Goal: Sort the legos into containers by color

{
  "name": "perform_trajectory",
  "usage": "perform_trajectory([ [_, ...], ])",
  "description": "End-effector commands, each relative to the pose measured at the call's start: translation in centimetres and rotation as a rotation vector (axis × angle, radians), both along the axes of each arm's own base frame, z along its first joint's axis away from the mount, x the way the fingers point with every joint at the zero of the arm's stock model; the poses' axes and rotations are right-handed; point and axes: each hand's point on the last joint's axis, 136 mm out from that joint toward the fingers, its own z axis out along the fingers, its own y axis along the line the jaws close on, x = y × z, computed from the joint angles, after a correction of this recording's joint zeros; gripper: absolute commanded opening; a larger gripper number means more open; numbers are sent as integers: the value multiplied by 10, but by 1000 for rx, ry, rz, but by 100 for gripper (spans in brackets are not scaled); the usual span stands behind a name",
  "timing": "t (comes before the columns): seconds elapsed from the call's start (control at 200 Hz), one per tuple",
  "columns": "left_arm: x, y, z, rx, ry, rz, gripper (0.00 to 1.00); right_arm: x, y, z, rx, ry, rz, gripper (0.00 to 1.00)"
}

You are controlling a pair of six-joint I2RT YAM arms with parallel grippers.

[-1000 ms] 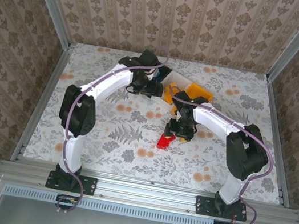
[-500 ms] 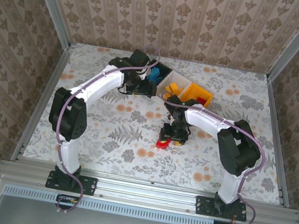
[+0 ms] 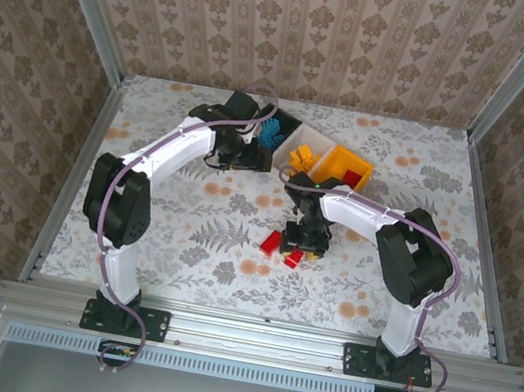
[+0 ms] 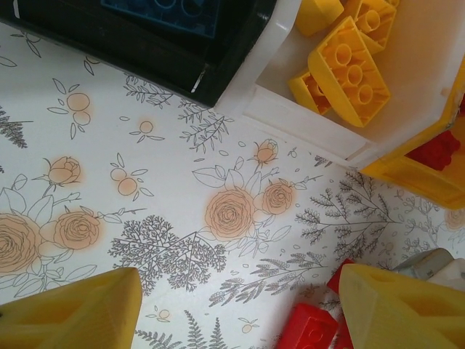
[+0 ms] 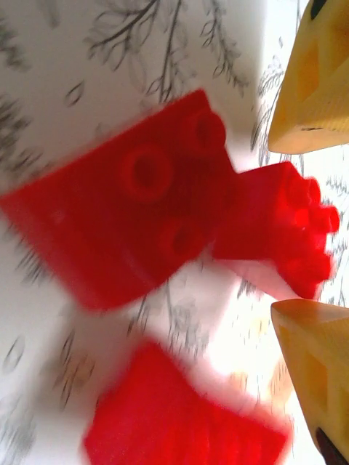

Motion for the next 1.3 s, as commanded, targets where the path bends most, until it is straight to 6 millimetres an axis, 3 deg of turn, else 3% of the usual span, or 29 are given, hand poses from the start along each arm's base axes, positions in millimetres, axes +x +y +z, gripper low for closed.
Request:
perform_trajectory([
  [0.0, -2, 1, 19, -37, -37, -5, 73, -9, -18, 6, -67, -19, -2, 56],
  [0.165, -4, 1, 16, -41, -35, -2, 73, -15, -24, 11, -67, -29, -4, 56],
  [0.64, -10, 7, 13, -43, -40, 3, 73, -16, -20, -9, -77, 18, -5, 55],
  [0.89, -21, 14, -6, -64, -8, 23, 74, -5, -12, -1, -89, 8, 14, 57],
  [1.295, -18, 24, 4, -65, -13, 18, 74, 0, -4, -8, -88, 10, 12, 60],
])
